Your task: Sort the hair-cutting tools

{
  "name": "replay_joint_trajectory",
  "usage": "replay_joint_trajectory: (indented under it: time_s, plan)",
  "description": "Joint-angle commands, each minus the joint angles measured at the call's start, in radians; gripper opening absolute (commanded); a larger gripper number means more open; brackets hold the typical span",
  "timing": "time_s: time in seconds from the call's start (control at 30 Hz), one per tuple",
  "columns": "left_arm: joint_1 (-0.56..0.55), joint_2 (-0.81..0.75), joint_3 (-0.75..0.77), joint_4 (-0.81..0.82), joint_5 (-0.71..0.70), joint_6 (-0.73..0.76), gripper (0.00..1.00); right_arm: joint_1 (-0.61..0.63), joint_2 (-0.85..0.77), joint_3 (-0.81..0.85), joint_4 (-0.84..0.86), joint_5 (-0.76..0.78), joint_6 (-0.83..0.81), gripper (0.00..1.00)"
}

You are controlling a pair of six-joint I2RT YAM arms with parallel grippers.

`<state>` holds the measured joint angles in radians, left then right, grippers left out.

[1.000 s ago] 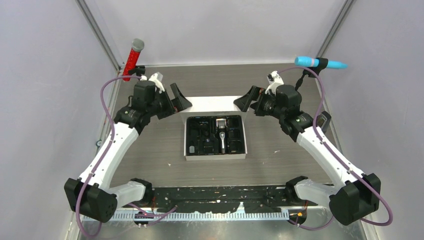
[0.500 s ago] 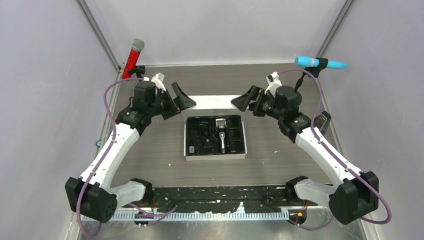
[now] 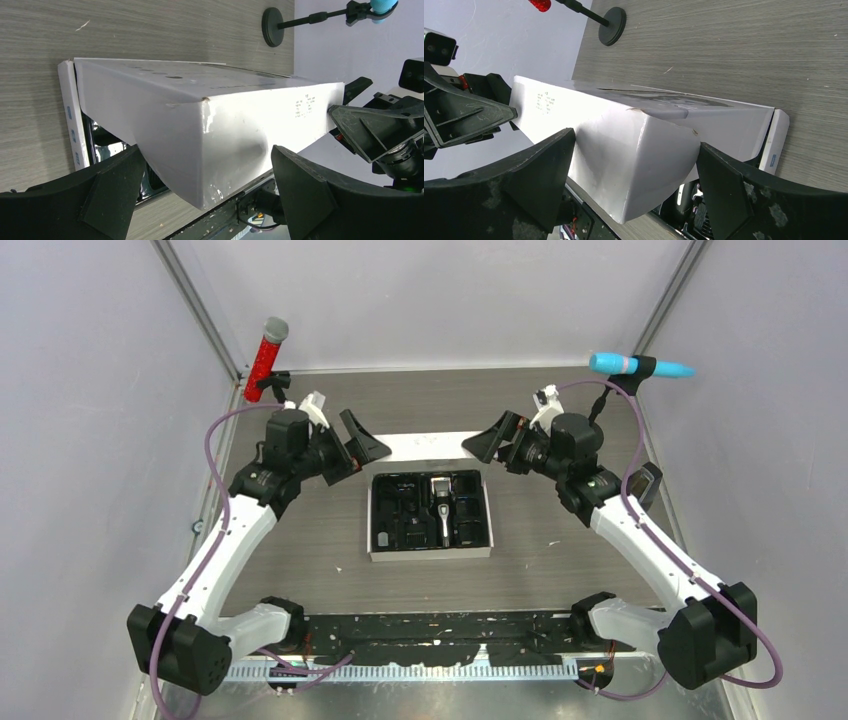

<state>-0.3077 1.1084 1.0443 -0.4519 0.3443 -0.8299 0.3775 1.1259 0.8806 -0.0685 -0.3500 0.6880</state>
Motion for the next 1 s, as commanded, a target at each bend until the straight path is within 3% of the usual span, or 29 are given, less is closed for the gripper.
replay_joint_trajectory:
  time_s: [0.0,0.97]
  plan:
    - [-0.007,-0.033,-0.038,0.034,0.02,0.017,1.0,0.004,-0.024,-0.03,0.041,-0.014,-0.006,0.98]
    - [-0.007,-0.292,-0.365,-0.149,-0.002,0.106,1.0,0.005,-0.209,-0.229,-0.109,-0.037,-0.094,0.98]
